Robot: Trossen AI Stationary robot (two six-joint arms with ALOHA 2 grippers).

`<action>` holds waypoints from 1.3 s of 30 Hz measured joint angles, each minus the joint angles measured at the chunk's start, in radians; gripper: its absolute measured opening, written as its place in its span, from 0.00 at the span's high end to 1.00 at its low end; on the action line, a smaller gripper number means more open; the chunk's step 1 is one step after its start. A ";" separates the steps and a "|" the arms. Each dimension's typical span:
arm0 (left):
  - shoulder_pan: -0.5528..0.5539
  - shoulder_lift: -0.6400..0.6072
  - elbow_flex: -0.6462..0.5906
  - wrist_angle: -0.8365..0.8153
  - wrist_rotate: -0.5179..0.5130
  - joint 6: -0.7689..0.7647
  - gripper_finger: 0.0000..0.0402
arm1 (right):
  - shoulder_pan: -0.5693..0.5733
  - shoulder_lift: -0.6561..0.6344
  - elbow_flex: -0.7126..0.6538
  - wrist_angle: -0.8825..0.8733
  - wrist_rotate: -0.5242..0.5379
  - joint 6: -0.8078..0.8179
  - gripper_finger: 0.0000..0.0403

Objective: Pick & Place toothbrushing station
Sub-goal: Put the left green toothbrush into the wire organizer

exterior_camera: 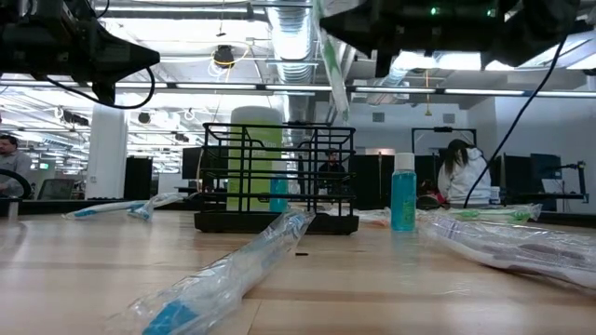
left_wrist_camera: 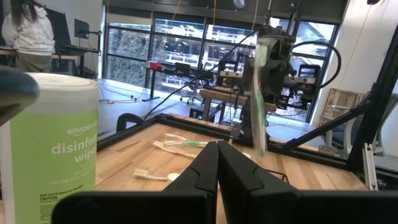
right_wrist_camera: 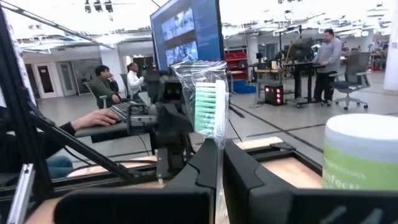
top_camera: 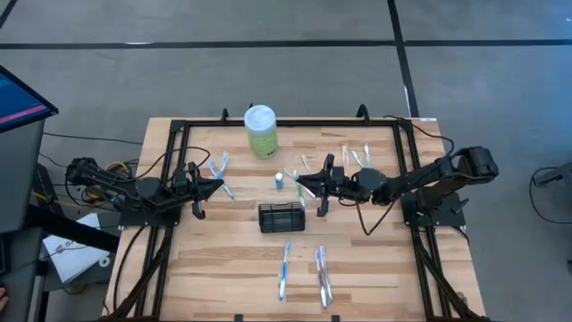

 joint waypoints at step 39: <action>0.000 0.000 0.000 -0.001 0.001 0.001 1.00 | 0.050 0.303 -0.106 0.486 0.037 -0.060 1.00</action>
